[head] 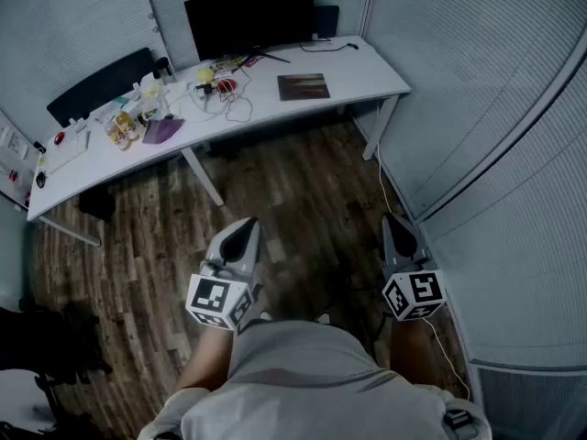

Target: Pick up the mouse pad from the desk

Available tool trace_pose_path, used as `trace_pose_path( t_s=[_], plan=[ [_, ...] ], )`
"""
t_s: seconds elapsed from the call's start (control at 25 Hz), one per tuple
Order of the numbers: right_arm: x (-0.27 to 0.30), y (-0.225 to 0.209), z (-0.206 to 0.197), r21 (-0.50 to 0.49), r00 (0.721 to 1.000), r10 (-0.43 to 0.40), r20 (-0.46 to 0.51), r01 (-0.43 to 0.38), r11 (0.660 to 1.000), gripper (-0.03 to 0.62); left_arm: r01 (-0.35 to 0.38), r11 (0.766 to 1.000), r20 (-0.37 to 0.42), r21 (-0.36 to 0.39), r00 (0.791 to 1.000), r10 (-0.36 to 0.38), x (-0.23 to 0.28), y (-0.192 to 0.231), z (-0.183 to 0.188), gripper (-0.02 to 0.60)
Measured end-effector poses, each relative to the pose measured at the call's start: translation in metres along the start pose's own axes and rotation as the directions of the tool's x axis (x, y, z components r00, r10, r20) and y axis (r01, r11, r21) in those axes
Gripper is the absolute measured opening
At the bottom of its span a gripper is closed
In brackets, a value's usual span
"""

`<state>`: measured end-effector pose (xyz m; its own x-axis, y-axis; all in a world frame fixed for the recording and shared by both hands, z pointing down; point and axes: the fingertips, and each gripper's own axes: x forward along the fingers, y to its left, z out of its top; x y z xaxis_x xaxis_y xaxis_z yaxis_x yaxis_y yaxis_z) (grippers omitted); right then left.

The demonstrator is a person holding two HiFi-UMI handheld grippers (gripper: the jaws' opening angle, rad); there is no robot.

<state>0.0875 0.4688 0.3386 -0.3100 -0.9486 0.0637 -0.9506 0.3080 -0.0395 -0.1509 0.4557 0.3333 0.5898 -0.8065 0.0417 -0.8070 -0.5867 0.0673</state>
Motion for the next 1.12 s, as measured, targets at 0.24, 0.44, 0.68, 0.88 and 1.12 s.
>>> trace_pose_path(
  t_s=[0.24,0.44,0.68,0.88,1.12],
  plan=[
    [0.003,0.0,-0.005,0.001,1.0,0.007,-0.011,-0.007,1.0,0.005,0.0,1.0,-0.005,-0.008,1.0,0.0,0.004,0.0,-0.002,0.0],
    [0.005,-0.007,-0.008,0.026,1.0,0.016,-0.009,-0.016,1.0,0.005,0.004,1.0,-0.021,-0.007,1.0,-0.004,0.011,-0.005,-0.008,0.0],
    [0.005,-0.012,-0.009,0.045,0.994,0.112,0.019,-0.112,0.993,0.006,0.002,1.0,-0.023,0.002,1.0,-0.002,0.024,-0.018,-0.008,0.0],
    [0.002,-0.03,-0.012,0.073,0.992,0.127,0.025,-0.129,0.989,0.006,-0.02,1.0,-0.022,0.011,1.0,0.02,0.03,-0.032,-0.01,0.0],
    [0.004,-0.046,-0.038,0.129,0.987,0.161,-0.021,-0.157,0.979,0.006,-0.057,0.998,-0.065,0.008,0.996,0.058,0.035,-0.043,-0.031,0.0]
  ],
)
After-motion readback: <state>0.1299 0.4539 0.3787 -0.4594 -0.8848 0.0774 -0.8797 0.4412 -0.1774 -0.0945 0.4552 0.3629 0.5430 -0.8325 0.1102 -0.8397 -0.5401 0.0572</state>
